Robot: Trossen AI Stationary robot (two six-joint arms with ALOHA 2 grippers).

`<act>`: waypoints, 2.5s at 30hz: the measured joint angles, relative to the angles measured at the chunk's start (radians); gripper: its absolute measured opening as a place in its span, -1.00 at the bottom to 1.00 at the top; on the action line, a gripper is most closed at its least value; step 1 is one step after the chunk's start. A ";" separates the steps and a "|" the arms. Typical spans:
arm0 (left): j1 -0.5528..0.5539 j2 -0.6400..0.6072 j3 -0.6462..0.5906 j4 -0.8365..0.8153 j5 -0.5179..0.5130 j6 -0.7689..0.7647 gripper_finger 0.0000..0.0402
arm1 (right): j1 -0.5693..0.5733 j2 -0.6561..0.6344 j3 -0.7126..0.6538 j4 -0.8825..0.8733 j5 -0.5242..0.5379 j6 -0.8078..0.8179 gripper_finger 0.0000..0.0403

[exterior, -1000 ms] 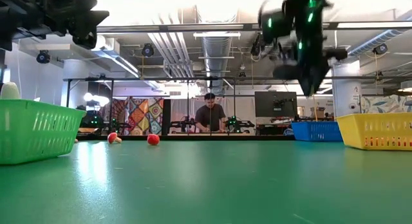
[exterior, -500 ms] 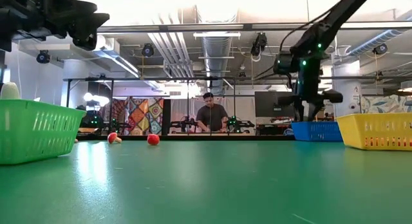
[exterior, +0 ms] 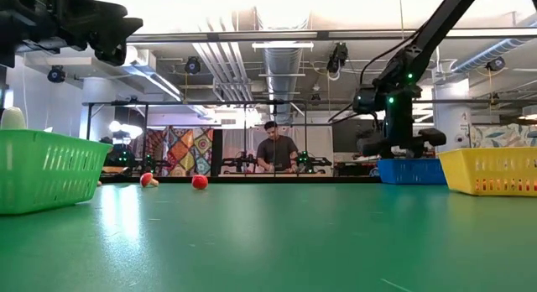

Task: Sort produce into baskets
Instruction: Put the brown mushroom into the blue bin

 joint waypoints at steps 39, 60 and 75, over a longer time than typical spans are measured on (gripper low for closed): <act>0.000 0.004 0.006 0.022 -0.007 0.056 -0.37 | 1.649 -0.273 0.003 -0.099 -0.496 1.220 -0.38; 0.000 0.014 0.006 0.023 -0.007 0.056 -0.37 | 1.786 0.123 0.166 -0.207 -1.014 1.177 0.12; 0.000 0.022 0.006 0.023 -0.006 0.056 -0.37 | 1.794 0.163 0.152 -0.266 -1.074 1.111 0.09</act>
